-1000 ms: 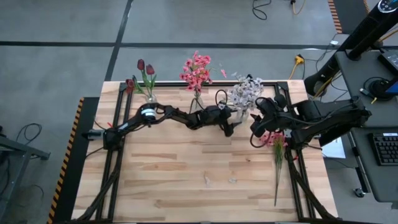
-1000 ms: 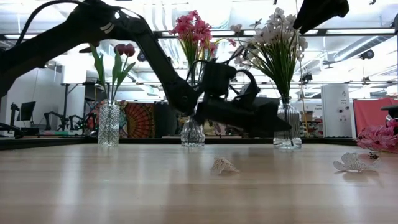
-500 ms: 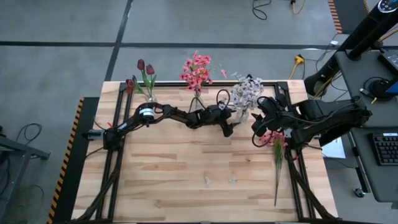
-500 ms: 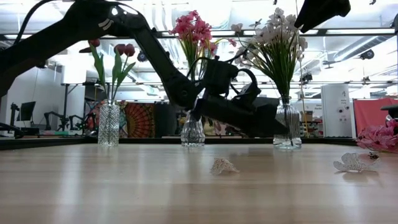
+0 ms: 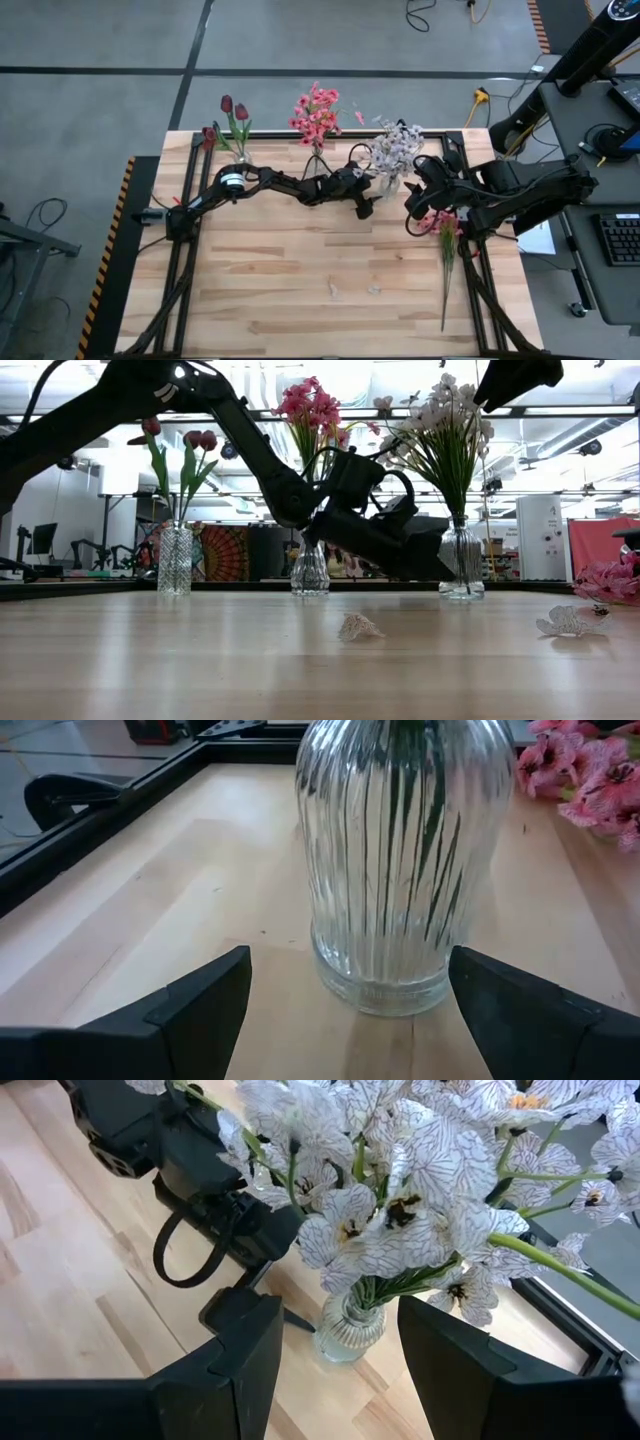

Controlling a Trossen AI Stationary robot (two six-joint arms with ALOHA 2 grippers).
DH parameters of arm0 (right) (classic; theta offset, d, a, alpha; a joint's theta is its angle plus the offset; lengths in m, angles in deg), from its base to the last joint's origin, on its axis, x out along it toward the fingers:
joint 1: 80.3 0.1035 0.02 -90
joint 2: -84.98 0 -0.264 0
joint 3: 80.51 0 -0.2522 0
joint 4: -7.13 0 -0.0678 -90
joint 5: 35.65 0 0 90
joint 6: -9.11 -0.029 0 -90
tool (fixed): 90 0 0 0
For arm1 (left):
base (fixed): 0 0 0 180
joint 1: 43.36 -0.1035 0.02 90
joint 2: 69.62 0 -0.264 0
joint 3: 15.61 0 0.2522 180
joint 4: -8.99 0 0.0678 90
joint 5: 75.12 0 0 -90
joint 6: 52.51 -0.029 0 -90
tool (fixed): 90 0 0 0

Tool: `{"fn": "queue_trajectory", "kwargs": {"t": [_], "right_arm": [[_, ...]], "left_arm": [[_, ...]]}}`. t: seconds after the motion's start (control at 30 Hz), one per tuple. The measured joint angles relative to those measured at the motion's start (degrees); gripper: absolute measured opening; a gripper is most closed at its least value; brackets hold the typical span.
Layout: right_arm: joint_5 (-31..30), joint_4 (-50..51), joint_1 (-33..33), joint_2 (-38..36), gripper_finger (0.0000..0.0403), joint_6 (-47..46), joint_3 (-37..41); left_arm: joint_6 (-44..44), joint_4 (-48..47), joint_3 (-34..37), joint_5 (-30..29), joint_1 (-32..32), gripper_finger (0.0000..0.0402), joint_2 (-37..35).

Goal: Sort flowers into vase by color
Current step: Put the pink flowers into the middle transparent vase

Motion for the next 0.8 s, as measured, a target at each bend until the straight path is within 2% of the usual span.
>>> {"fn": "queue_trajectory", "kwargs": {"t": [0.47,0.6,0.8], "right_arm": [[0.02,-0.01,0.00,0.02,0.0192,0.00,0.00],[0.05,-0.01,0.00,0.02,0.0192,-0.23,0.02],[0.07,-0.02,-0.02,0.02,0.0192,-0.37,0.02]], "left_arm": [[-0.11,-0.06,0.85,0.00,0.19,0.0319,-2.07],[-0.60,0.43,2.75,0.00,0.19,0.0319,-3.25],[-0.93,6.09,7.26,-0.84,0.20,0.0319,-5.73]]}}
